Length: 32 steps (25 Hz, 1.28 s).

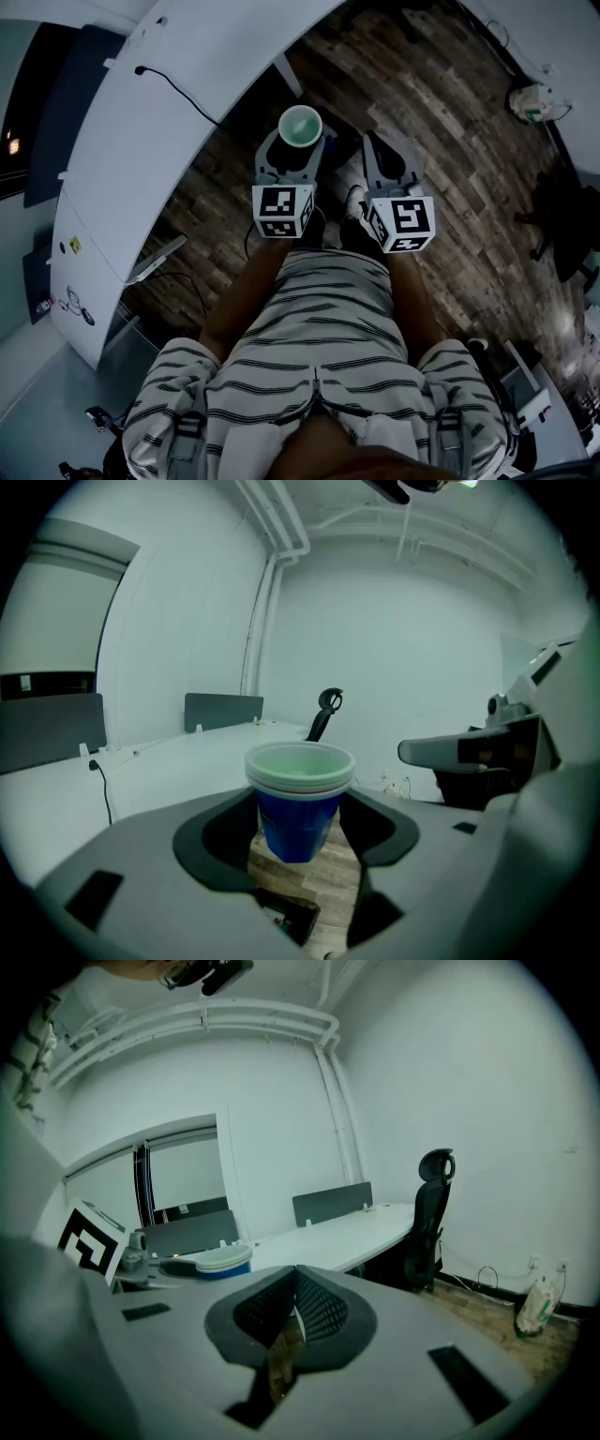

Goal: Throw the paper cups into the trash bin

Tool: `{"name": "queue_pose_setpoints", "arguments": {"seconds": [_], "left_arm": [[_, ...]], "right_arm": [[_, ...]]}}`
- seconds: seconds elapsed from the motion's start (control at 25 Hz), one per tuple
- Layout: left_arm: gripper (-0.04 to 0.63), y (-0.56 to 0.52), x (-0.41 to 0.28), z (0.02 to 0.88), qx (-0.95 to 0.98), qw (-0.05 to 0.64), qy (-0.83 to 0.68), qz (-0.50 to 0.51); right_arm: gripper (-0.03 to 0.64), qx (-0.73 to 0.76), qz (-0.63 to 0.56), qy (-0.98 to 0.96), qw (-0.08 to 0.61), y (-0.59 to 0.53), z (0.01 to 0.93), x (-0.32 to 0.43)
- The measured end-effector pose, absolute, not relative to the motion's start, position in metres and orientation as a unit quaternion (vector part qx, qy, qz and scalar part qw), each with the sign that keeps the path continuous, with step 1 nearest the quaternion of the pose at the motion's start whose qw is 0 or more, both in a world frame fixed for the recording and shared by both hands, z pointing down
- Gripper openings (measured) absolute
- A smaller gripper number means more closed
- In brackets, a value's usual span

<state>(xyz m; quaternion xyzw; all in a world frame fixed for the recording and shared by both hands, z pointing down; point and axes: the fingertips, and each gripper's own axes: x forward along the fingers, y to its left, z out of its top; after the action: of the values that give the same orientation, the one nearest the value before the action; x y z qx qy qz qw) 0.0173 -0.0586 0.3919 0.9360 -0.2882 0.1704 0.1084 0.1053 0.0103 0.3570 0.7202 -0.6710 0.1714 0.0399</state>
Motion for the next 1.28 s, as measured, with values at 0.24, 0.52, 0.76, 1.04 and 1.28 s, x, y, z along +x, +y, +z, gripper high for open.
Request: {"name": "queue_pose_setpoints", "arguments": {"seconds": [0.24, 0.52, 0.76, 1.04, 1.28], "left_arm": [[0.290, -0.051, 0.018, 0.424, 0.933, 0.120, -0.274, 0.201], [0.290, -0.049, 0.020, 0.462, 0.927, 0.128, -0.260, 0.238], [0.290, -0.051, 0.023, 0.497, 0.922, 0.138, -0.252, 0.260], [0.290, -0.056, 0.024, 0.541, 0.910, 0.158, -0.255, 0.287], [0.290, -0.059, 0.023, 0.576, 0.903, 0.164, -0.253, 0.306]], "right_arm": [[0.017, 0.722, 0.196, -0.662, 0.050, 0.017, 0.385, 0.106], [0.017, 0.725, 0.217, -0.651, 0.060, 0.019, 0.411, 0.112], [0.017, 0.725, 0.230, -0.646, 0.066, 0.017, 0.434, 0.114], [0.017, 0.719, 0.254, -0.642, 0.078, 0.013, 0.465, 0.115], [0.017, 0.713, 0.269, -0.642, 0.082, 0.009, 0.493, 0.109]]}}
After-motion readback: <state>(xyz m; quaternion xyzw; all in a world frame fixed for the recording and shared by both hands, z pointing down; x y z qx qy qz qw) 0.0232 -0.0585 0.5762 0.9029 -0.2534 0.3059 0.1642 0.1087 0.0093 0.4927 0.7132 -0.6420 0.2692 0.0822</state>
